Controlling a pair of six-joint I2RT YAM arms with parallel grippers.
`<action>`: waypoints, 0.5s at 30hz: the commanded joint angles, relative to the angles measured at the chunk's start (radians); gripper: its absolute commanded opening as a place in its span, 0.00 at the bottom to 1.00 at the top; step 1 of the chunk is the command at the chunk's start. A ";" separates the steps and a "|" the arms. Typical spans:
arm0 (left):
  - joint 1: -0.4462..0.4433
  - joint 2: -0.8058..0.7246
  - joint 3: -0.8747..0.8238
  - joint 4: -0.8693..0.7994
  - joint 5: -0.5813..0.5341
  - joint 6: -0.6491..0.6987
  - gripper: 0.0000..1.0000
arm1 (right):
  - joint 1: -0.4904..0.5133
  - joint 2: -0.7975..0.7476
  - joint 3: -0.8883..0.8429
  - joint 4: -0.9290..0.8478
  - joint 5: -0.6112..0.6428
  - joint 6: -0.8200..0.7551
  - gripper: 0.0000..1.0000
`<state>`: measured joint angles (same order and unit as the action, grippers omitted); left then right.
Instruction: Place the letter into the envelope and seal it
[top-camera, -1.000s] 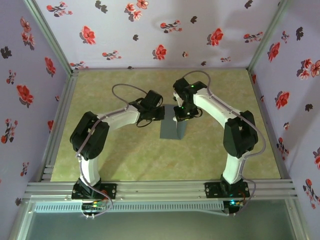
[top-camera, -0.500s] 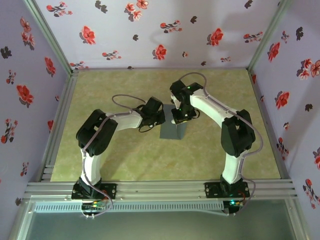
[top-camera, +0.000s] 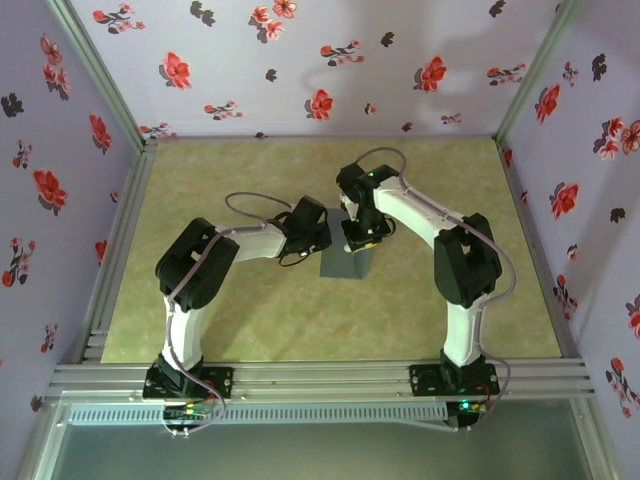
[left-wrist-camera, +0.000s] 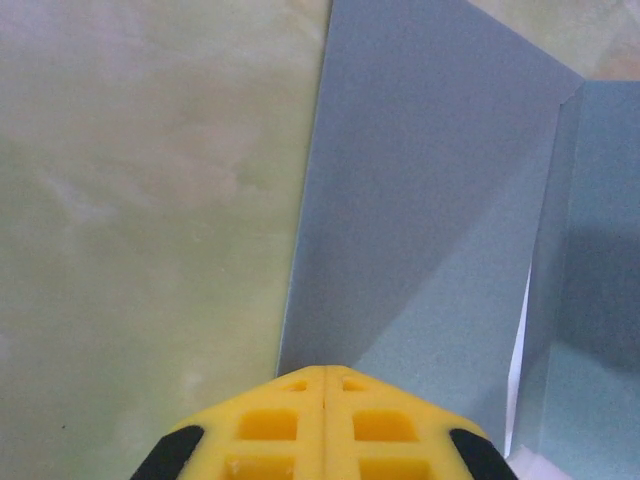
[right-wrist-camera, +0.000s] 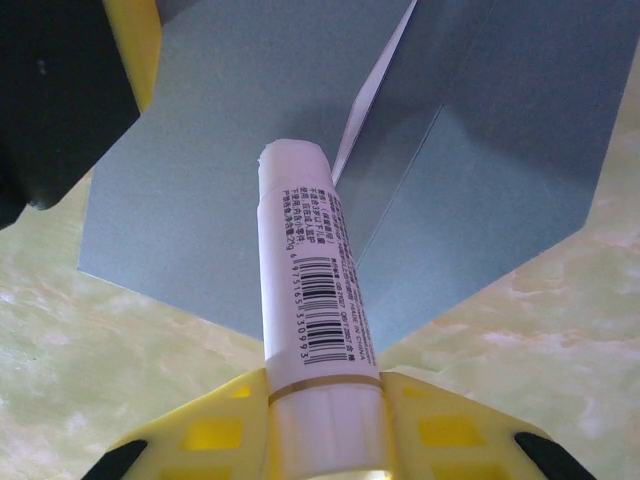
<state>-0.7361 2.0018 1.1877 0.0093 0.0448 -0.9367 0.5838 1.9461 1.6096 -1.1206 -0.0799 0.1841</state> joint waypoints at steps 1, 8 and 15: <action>-0.012 0.029 -0.016 -0.001 0.005 0.003 0.00 | 0.008 0.040 0.032 -0.051 0.026 0.017 0.11; -0.024 0.040 -0.005 -0.009 0.012 0.019 0.00 | 0.008 0.086 0.067 -0.065 0.031 0.021 0.10; -0.031 0.041 -0.003 -0.009 0.016 0.030 0.00 | 0.006 0.130 0.109 -0.073 0.070 0.033 0.08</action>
<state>-0.7437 2.0102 1.1881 0.0322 0.0444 -0.9325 0.5846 2.0293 1.6997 -1.1862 -0.0616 0.1936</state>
